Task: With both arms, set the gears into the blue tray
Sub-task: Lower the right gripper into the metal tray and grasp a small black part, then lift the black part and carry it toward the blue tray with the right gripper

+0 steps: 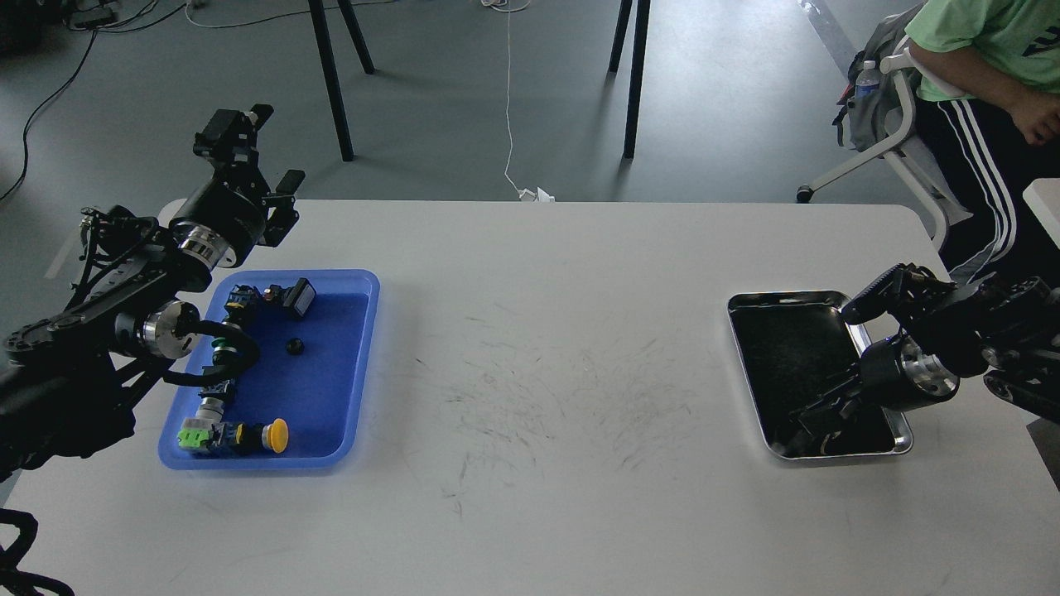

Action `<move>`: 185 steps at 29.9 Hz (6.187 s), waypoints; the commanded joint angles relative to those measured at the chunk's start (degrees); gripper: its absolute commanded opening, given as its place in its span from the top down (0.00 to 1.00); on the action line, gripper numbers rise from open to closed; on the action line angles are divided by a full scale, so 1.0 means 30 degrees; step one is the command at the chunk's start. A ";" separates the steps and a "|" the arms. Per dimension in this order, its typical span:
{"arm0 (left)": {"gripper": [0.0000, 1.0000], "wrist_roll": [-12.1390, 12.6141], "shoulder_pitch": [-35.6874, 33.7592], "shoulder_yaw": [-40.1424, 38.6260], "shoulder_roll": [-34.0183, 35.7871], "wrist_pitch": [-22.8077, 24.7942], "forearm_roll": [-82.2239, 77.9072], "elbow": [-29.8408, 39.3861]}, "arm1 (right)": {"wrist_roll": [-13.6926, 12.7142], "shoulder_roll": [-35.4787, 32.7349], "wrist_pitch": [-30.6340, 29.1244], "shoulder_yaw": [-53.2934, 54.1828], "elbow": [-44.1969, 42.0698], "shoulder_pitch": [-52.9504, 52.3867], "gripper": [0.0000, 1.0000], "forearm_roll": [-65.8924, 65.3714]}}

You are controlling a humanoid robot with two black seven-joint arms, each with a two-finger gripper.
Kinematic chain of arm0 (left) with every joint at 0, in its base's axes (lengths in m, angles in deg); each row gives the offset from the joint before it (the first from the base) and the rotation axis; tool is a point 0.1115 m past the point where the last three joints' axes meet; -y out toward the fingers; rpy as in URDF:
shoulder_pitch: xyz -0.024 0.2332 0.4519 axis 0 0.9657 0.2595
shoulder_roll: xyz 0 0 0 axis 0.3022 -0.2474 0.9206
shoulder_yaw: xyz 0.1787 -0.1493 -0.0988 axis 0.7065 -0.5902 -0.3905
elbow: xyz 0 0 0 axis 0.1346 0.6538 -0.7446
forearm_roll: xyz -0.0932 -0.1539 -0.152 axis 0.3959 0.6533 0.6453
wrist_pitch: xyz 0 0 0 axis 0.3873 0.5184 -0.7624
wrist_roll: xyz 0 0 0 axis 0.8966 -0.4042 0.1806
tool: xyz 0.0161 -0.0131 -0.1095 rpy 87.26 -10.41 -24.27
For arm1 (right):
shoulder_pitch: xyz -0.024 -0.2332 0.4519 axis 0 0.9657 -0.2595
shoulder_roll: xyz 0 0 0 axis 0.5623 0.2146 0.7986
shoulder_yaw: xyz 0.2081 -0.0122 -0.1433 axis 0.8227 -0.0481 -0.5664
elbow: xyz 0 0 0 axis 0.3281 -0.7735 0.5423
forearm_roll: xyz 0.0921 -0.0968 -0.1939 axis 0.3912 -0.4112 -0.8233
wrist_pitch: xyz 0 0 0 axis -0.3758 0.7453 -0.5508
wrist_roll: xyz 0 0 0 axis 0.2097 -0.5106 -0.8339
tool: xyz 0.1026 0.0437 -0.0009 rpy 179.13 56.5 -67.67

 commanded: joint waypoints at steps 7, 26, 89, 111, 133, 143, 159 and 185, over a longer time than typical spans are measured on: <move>0.02 0.0000 0.0014 0.0002 0.0038 -0.0003 0.0013 0.0015 | 0.0438 0.0212 -0.0001 -0.1310 -0.0587 -0.0896 0.16 -0.0086; 0.02 0.0000 0.0161 0.0002 0.0097 -0.0003 -0.0016 -0.0015 | 0.0467 0.0916 -0.0001 -0.2101 -0.0941 -0.1335 0.30 -0.0174; 0.02 0.0000 0.0454 0.0031 0.0097 -0.0003 -0.0016 -0.0015 | 0.0513 0.1355 -0.0001 -0.3038 -0.0706 -0.2213 0.70 -0.1082; 0.02 0.0000 0.0864 0.0090 0.0331 -0.0003 -0.0045 -0.0015 | 0.0513 0.1472 -0.0001 -0.2892 -0.0647 -0.3942 0.85 -0.0818; 0.02 0.0000 0.0805 0.0002 0.1767 0.0085 -0.0016 0.0249 | 0.0513 0.5543 0.4580 0.2615 -0.1673 -0.2100 0.99 0.0001; 0.02 0.0000 0.0776 -0.0144 0.2206 0.0232 0.0013 0.0308 | 0.0513 0.8970 0.9446 0.4432 -0.2551 0.0860 0.99 0.0002; 0.02 0.0000 0.0747 -0.1170 0.2646 0.0320 -0.0016 0.0396 | 0.0513 1.2076 1.1383 0.5809 -0.3548 0.3293 0.99 0.0002; 0.02 0.0000 0.0805 -0.1463 0.3993 0.0583 -0.0016 0.0806 | 0.0513 1.4217 1.1647 0.4901 -0.6800 0.4612 0.99 -0.0291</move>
